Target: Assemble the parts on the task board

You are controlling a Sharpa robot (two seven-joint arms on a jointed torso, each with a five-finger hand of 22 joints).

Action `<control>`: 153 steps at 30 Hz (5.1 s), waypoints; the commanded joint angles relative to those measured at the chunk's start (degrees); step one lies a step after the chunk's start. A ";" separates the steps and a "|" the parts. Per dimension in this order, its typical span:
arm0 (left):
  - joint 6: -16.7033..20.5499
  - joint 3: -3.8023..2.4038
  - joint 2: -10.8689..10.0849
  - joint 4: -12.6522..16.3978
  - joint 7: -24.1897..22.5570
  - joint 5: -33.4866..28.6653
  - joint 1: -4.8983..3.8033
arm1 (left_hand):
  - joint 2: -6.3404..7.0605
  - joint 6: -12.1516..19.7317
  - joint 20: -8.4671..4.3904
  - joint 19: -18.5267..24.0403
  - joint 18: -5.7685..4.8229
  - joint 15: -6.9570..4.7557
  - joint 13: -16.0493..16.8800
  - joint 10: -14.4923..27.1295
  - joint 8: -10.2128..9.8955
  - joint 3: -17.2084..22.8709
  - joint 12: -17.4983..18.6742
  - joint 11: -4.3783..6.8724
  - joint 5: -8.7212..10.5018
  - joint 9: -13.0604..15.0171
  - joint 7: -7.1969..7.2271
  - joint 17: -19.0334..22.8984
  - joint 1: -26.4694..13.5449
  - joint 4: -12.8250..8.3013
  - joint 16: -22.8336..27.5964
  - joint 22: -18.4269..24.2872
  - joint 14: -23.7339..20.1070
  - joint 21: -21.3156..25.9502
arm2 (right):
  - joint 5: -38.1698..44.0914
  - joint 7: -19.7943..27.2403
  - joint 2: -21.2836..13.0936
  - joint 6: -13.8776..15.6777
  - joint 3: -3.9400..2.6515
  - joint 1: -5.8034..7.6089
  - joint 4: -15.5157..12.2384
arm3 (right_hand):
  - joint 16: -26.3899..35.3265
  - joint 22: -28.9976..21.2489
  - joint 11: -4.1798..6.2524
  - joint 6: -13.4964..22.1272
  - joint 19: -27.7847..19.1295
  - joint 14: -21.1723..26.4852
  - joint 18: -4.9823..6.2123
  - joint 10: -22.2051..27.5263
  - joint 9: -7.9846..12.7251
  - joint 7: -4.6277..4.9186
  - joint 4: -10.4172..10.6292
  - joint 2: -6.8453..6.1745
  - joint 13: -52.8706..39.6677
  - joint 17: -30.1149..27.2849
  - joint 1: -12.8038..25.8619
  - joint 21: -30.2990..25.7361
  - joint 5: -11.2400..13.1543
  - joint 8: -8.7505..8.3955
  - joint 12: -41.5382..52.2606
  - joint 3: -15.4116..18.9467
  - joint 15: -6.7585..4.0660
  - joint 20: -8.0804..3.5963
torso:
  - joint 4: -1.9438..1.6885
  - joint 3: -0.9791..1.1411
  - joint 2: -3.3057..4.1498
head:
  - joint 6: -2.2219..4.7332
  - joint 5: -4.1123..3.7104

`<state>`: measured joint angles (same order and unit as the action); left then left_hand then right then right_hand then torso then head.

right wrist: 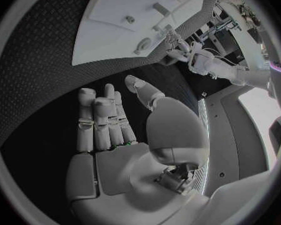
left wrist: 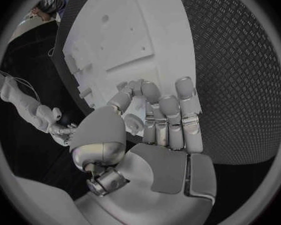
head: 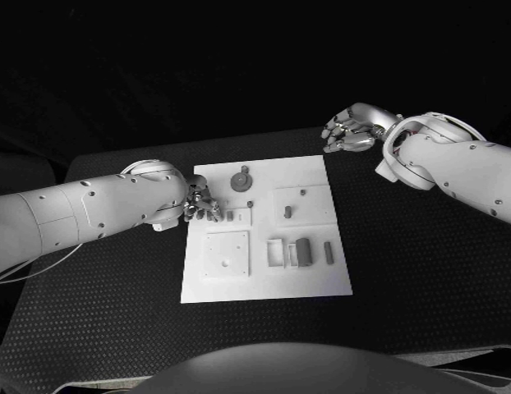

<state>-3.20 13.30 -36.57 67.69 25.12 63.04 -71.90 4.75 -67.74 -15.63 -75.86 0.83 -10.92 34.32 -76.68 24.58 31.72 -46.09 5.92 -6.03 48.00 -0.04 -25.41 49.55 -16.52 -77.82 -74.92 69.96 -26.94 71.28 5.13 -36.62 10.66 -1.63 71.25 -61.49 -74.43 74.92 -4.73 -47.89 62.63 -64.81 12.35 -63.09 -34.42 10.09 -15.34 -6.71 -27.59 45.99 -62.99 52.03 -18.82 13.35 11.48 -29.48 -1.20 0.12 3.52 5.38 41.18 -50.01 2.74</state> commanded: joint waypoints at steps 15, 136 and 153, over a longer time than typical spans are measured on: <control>-0.40 0.27 -0.27 0.17 1.94 -0.92 0.37 | -0.66 0.17 -0.14 -0.36 -0.51 -0.40 -0.25 0.08 0.52 -3.33 0.13 0.00 -2.92 -0.20 0.03 0.25 -3.12 0.58 0.35 -0.74 0.27 0.70 | -0.01 0.40 -0.07 -0.53 -0.02 -0.03 -0.06 | -0.20 1.01 -0.41 0.62 0.01 0.34 2.65 -1.00 -0.08 0.83 0.35 0.02 -0.08 -0.08 0.59 -0.07 -0.35 0.33 -0.29 -0.01 -0.02 -0.21 | -0.01 -0.06 0.02 | 0.01 0.01; 18.40 0.27 -6.38 7.81 -4.56 0.90 2.09 | -3.81 1.16 -0.34 -0.24 -0.46 -0.44 -0.98 0.66 1.33 4.82 -0.40 -0.20 -4.24 -0.62 -0.21 0.87 4.01 -0.25 0.07 -1.29 -0.08 0.97 | -0.01 0.24 -0.63 -1.33 -0.02 -0.26 -0.14 | -0.24 1.01 -0.39 0.62 0.04 0.33 2.65 -1.08 -0.10 0.82 0.53 0.10 -0.16 -0.15 0.73 -0.09 -0.36 0.37 -0.33 -0.02 -0.04 -0.21 | -0.10 -0.07 0.00 | 0.01 0.20; 21.02 0.29 -7.09 9.36 -5.41 -0.71 3.36 | -3.84 0.92 -0.34 -0.39 -0.41 -0.55 -1.21 0.40 1.30 5.19 -0.28 -0.12 -2.99 -0.98 -0.14 1.00 3.81 -0.21 0.16 -1.19 0.17 0.74 | -0.01 0.21 -0.87 -1.43 -0.02 -0.26 -0.22 | -0.25 1.02 -0.39 0.61 0.05 0.33 2.65 -1.08 -0.10 0.82 0.53 0.09 -0.18 -0.16 0.72 -0.09 -0.36 0.38 -0.34 -0.03 -0.05 -0.22 | 0.00 -0.03 0.02 | 0.01 0.30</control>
<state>17.09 13.61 -43.64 76.85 20.58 62.93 -68.58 5.11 -66.48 -15.65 -76.27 0.83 -10.95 33.17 -76.04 25.74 34.35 -46.32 5.72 -9.24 47.06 -0.33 -24.50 49.03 -14.39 -77.61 -74.94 69.50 -25.82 71.25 5.09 -37.46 9.93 -1.63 71.01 -61.62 -74.43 74.92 -4.64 -47.88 62.84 -64.81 12.34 -63.18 -34.46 10.08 -15.03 -6.49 -27.69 45.92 -62.76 52.03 -18.82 13.35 11.48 -29.49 -1.21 0.33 3.50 5.32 41.18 -50.01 3.07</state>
